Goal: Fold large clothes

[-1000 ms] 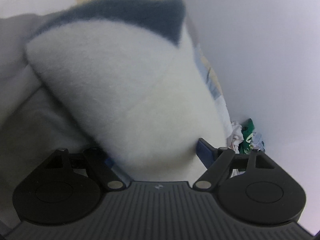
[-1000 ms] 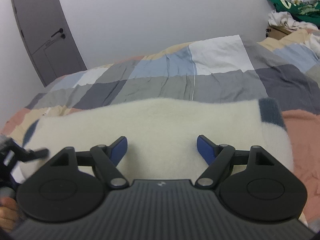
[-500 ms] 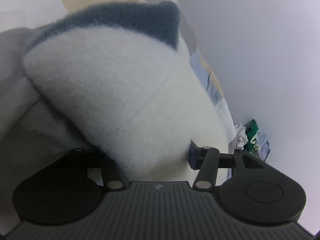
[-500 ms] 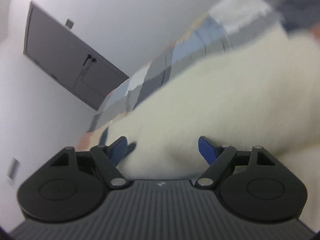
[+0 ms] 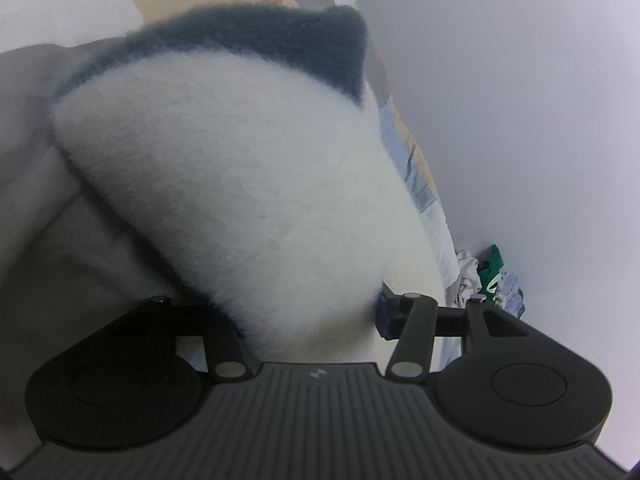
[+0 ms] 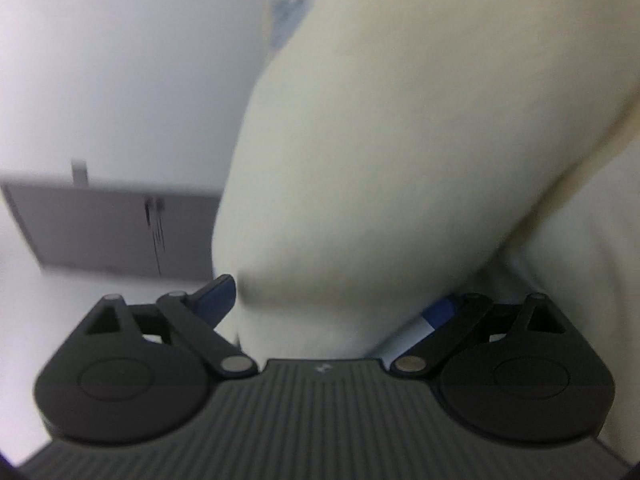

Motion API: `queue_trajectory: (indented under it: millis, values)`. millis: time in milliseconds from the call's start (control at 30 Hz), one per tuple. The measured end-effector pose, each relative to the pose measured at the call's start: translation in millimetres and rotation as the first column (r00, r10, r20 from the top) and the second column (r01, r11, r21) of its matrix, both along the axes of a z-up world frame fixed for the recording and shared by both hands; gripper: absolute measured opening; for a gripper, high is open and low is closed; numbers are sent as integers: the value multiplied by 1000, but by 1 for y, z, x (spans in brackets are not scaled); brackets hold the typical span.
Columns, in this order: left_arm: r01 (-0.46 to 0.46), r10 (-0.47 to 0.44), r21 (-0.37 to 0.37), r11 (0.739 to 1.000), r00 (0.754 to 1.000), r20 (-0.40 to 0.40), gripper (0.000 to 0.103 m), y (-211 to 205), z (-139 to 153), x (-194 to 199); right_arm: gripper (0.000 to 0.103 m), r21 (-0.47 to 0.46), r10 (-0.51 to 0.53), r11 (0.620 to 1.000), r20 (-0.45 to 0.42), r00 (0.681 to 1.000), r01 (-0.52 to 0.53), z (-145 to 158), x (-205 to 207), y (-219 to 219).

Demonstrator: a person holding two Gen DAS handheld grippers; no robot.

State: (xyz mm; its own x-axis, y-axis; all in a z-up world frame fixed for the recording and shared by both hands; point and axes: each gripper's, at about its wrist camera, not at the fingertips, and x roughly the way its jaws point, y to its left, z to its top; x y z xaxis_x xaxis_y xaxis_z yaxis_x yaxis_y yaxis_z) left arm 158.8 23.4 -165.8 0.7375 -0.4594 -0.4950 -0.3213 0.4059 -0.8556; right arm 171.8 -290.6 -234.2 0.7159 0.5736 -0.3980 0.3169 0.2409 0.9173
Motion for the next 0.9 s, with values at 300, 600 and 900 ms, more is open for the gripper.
queue_trajectory:
  millis: [300, 600, 900]
  values:
    - [-29, 28, -101, 994, 1000, -15, 72, 14, -22, 3, 97, 52, -246, 967, -82, 966, 250, -8, -26, -37]
    - [-25, 27, -45, 999, 999, 27, 61, 19, -15, 4, 86, -53, -178, 983, -42, 983, 176, 1, 0, -30]
    - [-1, 5, -31, 1000, 993, 120, 53, 28, 10, -21, 60, -247, -81, 963, 115, 990, 108, 49, -10, -12]
